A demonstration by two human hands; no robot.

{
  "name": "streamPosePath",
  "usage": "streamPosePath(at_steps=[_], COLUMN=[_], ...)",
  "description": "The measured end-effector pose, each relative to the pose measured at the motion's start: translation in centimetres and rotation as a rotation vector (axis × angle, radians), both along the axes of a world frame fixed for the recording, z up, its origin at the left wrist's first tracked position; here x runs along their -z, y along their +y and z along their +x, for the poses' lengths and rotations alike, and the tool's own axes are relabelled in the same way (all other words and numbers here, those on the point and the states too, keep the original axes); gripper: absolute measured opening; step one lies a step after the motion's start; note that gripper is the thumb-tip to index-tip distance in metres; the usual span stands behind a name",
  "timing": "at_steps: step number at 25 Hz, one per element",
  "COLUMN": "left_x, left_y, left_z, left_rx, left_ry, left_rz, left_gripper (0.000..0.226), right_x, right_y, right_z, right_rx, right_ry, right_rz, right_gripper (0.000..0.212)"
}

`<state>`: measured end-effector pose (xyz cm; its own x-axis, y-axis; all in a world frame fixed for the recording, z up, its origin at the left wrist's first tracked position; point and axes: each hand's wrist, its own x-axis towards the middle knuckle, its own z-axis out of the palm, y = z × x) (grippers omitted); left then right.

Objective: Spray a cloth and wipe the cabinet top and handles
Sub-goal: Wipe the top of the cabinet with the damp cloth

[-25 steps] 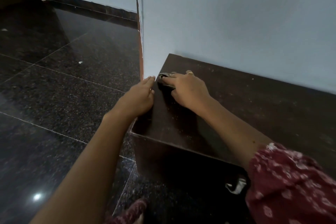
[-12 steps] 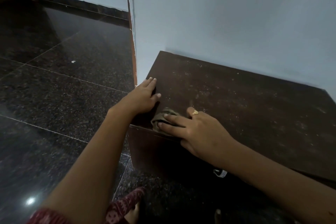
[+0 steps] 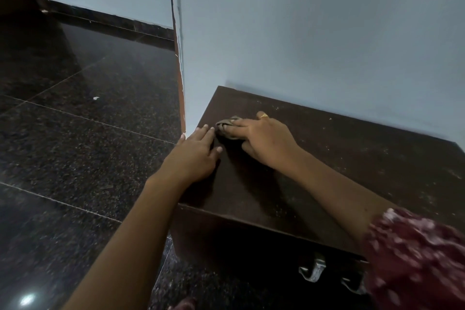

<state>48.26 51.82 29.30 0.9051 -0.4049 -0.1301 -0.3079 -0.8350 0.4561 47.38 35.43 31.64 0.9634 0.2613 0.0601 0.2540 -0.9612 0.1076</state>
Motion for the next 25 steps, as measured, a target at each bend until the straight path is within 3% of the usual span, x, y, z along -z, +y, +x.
streamPosePath(at_steps=[6,10,16,20,25], left_x=[1.0,1.3,1.3,1.1,1.4], left_y=[-0.5,-0.9,-0.3,-0.4,-0.6], left_z=[0.0,-0.1,-0.1,-0.3,-0.9], left_rx=[0.021,0.022,0.049,0.006,0.021], left_ry=[0.001,-0.007,0.009,0.048,0.025], left_rz=[0.112,0.179,0.155,0.040,0.092], left_gripper=[0.064,0.067,0.065,0.061,0.065], right_x=[-0.4,-0.4,0.1,0.1,-0.6], right_y=[-2.1,-3.2,-2.3,-0.9,1.3], right_z=[9.3,10.8,5.3,-0.8,-8.6], right_rx=[0.228,0.339,0.361,0.292,0.134], right_ry=[0.091,0.080,0.074,0.107,0.085], right_rz=[0.106,0.135,0.138,0.134,0.098], right_gripper=[0.045,0.043,0.043,0.047,0.055])
